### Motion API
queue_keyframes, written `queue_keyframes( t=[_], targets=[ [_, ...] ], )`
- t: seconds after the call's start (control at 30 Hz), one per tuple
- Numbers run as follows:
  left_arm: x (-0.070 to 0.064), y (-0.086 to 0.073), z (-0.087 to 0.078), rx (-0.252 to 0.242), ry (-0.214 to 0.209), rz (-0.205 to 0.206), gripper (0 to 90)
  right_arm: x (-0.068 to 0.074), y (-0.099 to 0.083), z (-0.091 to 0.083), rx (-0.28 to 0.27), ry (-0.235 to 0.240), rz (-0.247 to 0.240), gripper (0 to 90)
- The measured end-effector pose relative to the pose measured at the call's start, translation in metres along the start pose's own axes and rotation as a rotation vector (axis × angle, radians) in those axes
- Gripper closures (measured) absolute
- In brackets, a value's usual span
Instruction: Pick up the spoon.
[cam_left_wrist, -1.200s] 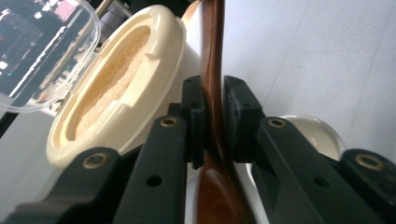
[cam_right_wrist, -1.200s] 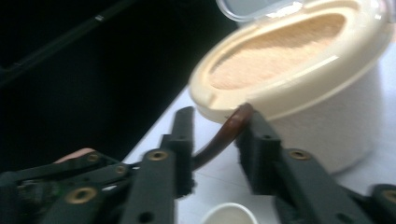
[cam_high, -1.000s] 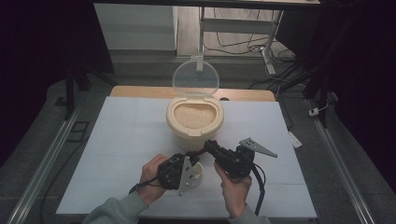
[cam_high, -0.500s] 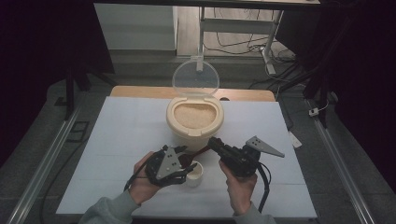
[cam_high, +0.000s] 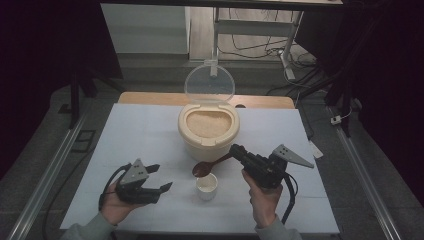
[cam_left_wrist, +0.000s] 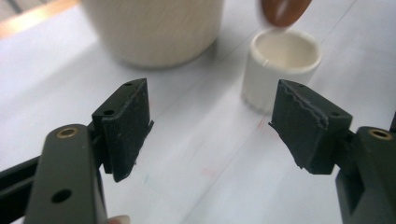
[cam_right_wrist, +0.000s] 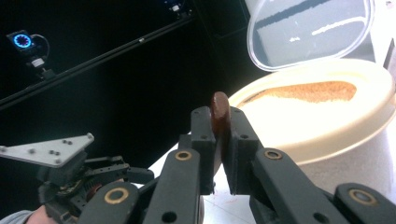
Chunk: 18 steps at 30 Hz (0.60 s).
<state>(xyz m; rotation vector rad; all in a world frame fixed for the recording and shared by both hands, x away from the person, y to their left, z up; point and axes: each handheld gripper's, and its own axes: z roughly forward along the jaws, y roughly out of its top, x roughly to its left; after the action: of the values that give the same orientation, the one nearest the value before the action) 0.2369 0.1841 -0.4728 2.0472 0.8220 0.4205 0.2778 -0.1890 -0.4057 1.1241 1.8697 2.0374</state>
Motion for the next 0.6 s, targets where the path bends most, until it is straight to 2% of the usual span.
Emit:
queue_keyframes(
  t=[0.27, 0.53, 0.6],
  targets=[
    [0.023, -0.038, -0.018, 0.042, 0.041, -0.106, 21.7, -0.004, 0.011, -0.012, -0.037, 0.014, -0.01, 84.0],
    [0.028, -0.049, -0.021, 0.053, 0.043, -0.144, 15.8, -0.012, 0.018, -0.02, -0.056, 0.017, -0.013, 83.9],
    [0.029, -0.05, -0.02, 0.057, 0.045, -0.142, 14.8, -0.013, 0.021, -0.023, -0.07, 0.022, -0.02, 84.0]
  ],
)
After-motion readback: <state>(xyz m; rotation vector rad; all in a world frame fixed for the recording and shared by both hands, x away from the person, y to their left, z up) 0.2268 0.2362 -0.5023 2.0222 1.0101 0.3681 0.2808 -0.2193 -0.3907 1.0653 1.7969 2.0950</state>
